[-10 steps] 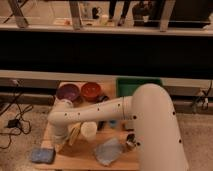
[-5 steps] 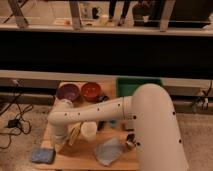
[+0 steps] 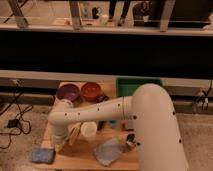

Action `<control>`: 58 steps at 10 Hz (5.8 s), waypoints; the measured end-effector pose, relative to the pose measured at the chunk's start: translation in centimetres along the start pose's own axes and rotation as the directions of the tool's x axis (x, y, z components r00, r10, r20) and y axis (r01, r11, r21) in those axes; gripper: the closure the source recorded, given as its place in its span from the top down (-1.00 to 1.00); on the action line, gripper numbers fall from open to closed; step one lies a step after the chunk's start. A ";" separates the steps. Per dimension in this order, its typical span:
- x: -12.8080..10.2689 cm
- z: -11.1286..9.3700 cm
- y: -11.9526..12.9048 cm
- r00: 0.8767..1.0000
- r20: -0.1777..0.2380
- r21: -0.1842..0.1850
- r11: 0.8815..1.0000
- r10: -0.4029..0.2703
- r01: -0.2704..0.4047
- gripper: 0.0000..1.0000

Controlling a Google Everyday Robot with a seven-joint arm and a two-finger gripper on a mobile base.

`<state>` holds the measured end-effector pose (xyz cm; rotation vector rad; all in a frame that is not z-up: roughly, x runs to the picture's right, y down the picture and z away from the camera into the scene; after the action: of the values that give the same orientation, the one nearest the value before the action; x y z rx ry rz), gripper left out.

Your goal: Place banana in tray

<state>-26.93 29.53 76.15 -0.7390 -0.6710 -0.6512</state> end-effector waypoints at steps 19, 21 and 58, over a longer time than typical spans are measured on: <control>0.0 0.0 0.0 1.000 0.000 -0.001 1.000 0.002 -0.002 -0.12; 0.2 0.2 0.0 1.000 -0.003 -0.006 1.000 0.016 -0.016 -0.12; 2.5 -3.7 -1.5 0.994 -0.103 0.020 0.999 0.038 -0.037 0.60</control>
<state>-25.31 25.11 76.54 -0.6950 -0.5665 -0.6435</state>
